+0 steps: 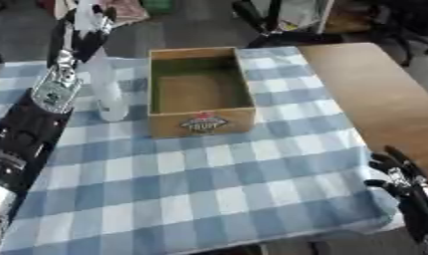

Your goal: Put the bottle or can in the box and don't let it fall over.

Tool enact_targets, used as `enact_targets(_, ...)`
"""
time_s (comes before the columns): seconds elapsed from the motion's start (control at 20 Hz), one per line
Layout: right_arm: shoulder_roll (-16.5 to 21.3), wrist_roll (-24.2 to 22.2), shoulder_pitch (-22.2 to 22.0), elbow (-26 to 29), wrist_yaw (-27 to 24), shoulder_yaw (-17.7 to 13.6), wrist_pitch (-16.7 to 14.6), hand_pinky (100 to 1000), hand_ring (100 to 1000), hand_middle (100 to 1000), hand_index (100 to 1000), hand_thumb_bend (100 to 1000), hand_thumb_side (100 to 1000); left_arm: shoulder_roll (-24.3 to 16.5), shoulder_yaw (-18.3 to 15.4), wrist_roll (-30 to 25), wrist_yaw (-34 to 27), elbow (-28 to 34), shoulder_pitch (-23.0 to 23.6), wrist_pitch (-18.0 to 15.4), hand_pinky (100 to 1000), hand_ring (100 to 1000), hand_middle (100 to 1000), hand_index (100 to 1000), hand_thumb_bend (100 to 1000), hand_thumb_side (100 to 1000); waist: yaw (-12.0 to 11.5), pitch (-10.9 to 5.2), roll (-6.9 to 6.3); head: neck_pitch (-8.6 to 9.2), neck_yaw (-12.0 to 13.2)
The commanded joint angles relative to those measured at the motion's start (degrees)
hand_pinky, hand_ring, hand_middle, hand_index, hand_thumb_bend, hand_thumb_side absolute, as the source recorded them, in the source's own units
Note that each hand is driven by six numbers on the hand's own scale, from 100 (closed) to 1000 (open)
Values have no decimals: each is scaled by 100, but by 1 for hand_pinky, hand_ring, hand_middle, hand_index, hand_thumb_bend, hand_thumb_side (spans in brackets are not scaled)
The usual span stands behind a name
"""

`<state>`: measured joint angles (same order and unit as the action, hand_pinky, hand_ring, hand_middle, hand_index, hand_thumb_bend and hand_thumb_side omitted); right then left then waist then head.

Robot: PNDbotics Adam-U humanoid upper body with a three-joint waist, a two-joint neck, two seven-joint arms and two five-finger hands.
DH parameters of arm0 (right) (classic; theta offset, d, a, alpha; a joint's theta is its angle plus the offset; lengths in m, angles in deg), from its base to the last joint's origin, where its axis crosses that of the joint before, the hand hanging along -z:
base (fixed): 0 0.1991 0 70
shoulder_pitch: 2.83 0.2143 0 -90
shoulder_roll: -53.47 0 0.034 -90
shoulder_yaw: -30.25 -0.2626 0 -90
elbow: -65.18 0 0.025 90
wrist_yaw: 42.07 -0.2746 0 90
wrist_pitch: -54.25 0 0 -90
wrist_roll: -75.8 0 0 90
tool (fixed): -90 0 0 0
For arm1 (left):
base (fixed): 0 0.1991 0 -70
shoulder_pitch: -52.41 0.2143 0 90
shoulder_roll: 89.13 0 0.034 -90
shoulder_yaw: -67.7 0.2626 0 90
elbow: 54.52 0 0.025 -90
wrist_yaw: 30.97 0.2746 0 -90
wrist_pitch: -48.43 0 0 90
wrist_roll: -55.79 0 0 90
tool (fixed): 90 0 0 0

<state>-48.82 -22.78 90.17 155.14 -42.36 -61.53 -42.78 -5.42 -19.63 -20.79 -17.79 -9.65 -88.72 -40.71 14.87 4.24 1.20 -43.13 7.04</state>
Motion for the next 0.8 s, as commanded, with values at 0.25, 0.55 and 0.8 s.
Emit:
enact_targets(0.25,66,-25,58,38,14,-18,-9,669,868,816,966,100,677,-197,24,-243,-532,149,-180,-139,729,722,702,895,443,783,11,-43,6,80,28)
enact_targets(0.55,59,-26,56,36,13,-24,-9,669,868,816,966,100,678,-180,76,-476,-1137,259,-169,-511,726,721,689,885,328,747,13,-43,9,79,29)
enact_targets(0.8,53,-29,55,35,12,-28,-6,669,868,816,966,100,678,-167,110,-644,-1318,214,-151,-711,720,689,644,855,195,712,23,-48,5,73,23)
